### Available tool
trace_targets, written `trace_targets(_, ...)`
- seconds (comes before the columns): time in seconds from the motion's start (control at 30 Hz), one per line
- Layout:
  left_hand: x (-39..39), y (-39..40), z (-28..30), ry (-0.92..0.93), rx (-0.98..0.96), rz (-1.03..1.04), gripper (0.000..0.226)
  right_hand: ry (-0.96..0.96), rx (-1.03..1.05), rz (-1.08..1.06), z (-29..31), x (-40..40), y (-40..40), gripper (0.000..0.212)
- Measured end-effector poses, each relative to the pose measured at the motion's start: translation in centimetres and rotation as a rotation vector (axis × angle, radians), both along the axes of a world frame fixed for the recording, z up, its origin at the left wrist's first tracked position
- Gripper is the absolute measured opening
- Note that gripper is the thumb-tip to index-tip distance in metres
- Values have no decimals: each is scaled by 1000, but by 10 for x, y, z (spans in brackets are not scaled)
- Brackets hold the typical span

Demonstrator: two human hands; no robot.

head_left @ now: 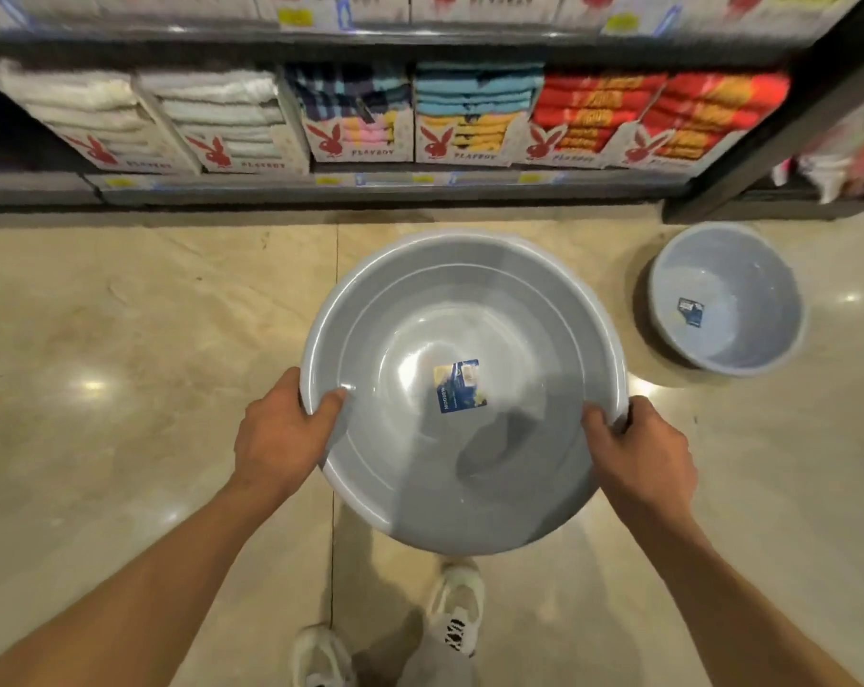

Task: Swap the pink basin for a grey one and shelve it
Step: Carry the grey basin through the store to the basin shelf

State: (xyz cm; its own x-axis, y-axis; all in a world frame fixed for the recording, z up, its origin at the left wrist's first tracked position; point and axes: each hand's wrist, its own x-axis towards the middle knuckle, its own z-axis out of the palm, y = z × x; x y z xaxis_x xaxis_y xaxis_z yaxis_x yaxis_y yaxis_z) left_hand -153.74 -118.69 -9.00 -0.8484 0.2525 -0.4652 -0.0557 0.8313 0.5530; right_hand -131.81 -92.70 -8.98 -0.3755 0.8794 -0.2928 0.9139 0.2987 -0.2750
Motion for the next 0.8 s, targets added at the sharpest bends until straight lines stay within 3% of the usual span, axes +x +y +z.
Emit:
trace_targets(0.13, 10, 51, 33, 21, 1, -98, 36, -31, -32, -53, 31, 31, 37, 39)
trace_targets(0.3, 12, 109, 30, 41, -15, -187, 23, -64, -49, -165, 26, 46, 70, 40)
trace_targets(0.5, 2, 137, -20, 21, -92, -235, 27, -177, -166, -189, -19, 39, 91, 42)
trace_targets(0.8, -31, 177, -122, 32, -246, -365, 35, -186, -226, -223, -115, 15, 121, 37)
